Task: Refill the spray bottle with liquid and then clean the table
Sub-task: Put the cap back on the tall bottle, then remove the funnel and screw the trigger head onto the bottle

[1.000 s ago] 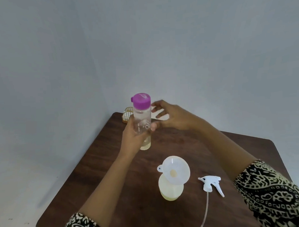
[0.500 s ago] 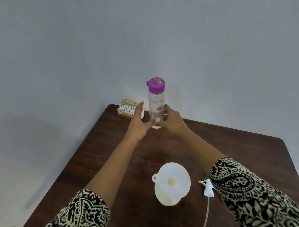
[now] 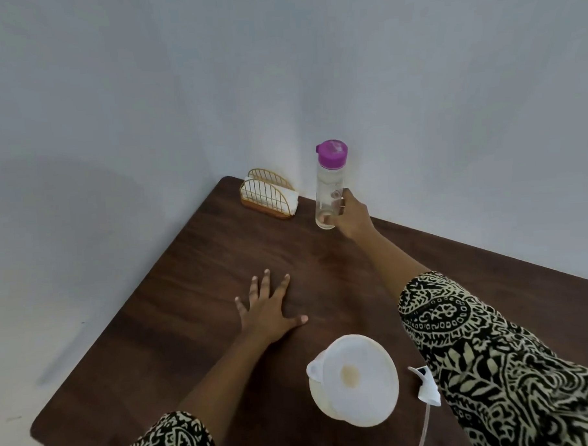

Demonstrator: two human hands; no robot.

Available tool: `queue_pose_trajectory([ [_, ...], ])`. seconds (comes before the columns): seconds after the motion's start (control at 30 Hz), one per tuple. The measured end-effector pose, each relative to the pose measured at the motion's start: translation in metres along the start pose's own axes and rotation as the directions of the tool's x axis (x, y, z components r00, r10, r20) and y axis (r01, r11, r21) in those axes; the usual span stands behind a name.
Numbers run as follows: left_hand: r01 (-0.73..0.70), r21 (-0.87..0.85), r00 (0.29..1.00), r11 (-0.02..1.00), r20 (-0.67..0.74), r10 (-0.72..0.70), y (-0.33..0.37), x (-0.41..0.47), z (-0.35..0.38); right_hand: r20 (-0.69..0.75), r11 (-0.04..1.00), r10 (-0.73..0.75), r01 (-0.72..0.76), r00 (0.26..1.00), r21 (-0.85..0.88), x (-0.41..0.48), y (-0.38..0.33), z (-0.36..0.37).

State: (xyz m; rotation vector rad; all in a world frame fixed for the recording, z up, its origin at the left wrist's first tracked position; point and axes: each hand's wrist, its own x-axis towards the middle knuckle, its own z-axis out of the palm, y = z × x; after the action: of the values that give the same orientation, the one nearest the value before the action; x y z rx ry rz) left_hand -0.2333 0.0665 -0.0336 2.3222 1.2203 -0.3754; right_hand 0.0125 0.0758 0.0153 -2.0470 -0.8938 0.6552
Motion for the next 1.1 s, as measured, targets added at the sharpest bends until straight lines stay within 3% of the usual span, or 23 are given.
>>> queue_pose_trajectory([
  [0.8, 0.035, -0.010, 0.998, 0.999, 0.059, -0.034, 0.000, 0.007, -0.004, 0.207, 0.996, 0.068, -0.077, 0.976, 0.040, 0.051, 0.024, 0.004],
  [0.97, 0.030, -0.031, 0.998, 0.999, 0.059, -0.029, 0.002, 0.003, -0.008, 0.040, 0.996, 0.091, -0.091, 0.995, 0.000, -0.028, -0.008, -0.043],
  [1.03, 0.027, -0.125, 1.000, 0.992, -0.012, -0.028, 0.002, -0.002, -0.011, 0.029, 0.994, 0.082, -0.084, 0.996, 0.063, -0.083, -0.022, -0.063],
  [1.1, -0.017, -0.407, 0.982, 0.913, -0.177, -0.060, 0.001, -0.020, -0.017, 0.034, 0.992, 0.065, -0.069, 0.997, 0.105, -0.147, -0.026, -0.078],
])
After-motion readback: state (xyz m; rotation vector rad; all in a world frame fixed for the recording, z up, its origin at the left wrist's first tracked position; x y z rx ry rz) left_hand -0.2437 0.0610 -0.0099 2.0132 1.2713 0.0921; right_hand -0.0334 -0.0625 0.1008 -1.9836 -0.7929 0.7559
